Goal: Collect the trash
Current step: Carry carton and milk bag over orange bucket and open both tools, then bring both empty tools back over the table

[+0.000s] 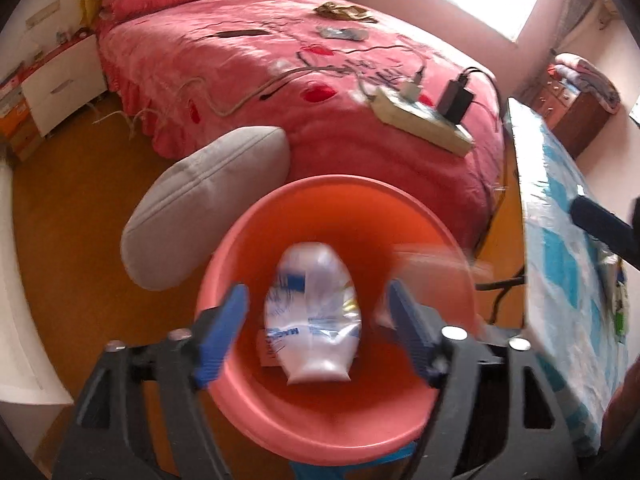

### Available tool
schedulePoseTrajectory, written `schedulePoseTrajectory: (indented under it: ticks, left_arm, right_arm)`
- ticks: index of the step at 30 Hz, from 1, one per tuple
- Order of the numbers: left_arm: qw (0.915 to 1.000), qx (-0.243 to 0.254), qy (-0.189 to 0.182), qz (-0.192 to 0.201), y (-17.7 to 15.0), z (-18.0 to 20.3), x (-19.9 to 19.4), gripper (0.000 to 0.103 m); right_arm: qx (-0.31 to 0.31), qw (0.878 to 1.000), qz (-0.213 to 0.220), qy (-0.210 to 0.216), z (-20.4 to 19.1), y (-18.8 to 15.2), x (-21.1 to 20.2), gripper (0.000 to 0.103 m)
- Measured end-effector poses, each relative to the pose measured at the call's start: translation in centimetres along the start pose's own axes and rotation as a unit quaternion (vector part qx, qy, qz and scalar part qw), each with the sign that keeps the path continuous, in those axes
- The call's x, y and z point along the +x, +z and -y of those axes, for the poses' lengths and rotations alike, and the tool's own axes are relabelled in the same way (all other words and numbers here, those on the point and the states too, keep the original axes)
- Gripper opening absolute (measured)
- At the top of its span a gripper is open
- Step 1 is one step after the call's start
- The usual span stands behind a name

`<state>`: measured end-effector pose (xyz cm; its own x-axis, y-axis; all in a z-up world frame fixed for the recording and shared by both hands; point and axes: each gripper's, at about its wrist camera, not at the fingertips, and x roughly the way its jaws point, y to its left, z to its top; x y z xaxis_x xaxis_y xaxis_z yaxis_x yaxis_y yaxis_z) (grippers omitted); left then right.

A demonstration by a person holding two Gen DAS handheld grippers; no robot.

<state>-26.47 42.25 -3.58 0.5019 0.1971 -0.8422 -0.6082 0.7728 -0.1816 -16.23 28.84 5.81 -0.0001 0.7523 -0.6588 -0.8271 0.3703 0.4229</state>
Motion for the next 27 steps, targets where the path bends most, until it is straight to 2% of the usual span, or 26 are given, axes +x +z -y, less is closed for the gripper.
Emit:
schedulePoseTrajectory:
  ticks: [3,11,14,18,23,27]
  left_arm:
    - [1.0,-0.002,0.005,0.003,-0.1,-0.3,0.0,0.084]
    - [0.9995,0.01,-0.016,0.027,-0.3,0.3,-0.4,0.09]
    - [0.9976,0.025,-0.049,0.041,-0.6,0.8,-0.7,0.09]
    - [0.994,0.041,-0.072,0.072,-0.9,2.0,-1.6,0.09]
    - [0.9909,0.053,-0.086,0.089,-0.4,3.6,-2.9,0.09]
    - [0.9917,0.076,-0.073,0.073,0.2,5.1,-3.5,0.09]
  right_arm:
    - [-0.004,0.999,0.02,-0.034,0.4,-0.5,-1.2,0.09]
    - [0.013,0.995,0.059,-0.082,2.4,-2.2,-4.7,0.093]
    - [0.016,0.992,0.069,-0.101,3.2,-3.0,-5.8,0.093]
    - [0.027,0.99,0.087,-0.111,4.1,-4.1,-7.4,0.093]
    - [0.03,0.986,0.116,-0.112,4.8,-5.3,-9.5,0.095]
    - [0.015,0.982,0.141,-0.126,4.6,-6.1,-11.2,0.097]
